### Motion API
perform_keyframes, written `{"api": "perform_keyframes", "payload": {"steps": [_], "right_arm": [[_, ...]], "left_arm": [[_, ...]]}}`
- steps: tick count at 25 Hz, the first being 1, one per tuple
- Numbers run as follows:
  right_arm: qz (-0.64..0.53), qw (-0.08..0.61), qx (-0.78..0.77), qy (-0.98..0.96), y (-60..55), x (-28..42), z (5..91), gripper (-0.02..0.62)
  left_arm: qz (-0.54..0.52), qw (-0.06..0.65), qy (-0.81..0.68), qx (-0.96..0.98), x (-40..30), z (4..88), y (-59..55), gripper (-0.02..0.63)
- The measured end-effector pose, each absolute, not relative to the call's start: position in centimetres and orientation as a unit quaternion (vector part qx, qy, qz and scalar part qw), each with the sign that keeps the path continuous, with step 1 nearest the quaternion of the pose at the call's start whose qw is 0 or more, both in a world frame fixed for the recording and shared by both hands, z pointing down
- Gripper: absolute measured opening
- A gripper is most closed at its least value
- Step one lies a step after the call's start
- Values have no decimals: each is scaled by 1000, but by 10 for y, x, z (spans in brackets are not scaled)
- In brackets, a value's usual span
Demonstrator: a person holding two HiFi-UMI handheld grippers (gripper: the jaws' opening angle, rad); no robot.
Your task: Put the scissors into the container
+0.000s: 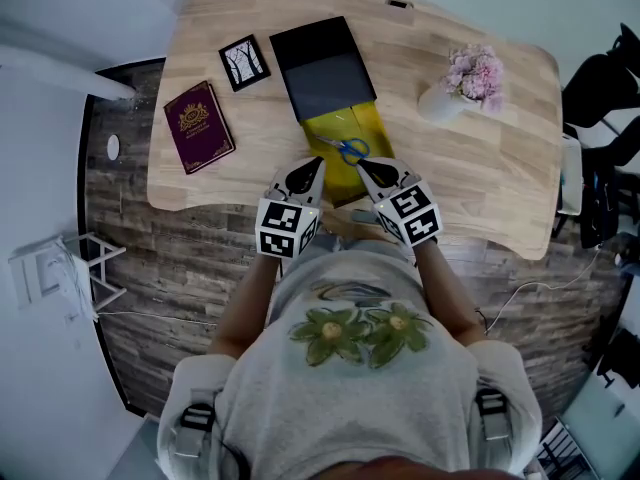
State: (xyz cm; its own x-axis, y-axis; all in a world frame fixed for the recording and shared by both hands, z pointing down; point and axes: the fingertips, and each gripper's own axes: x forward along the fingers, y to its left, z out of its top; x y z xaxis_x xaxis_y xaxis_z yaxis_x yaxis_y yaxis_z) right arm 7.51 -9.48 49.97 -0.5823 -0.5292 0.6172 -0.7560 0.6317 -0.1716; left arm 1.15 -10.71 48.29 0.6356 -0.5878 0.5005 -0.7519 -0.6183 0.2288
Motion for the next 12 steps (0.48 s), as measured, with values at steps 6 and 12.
{"api": "perform_keyframes", "payload": {"steps": [6, 12], "right_arm": [[214, 262, 375, -863, -90, 74, 498, 6], [215, 265, 374, -863, -88, 70, 500, 6]], "left_arm": [[186, 210, -389, 877, 7, 480, -105, 6], [188, 212, -394, 875, -2, 482, -104, 6]]}}
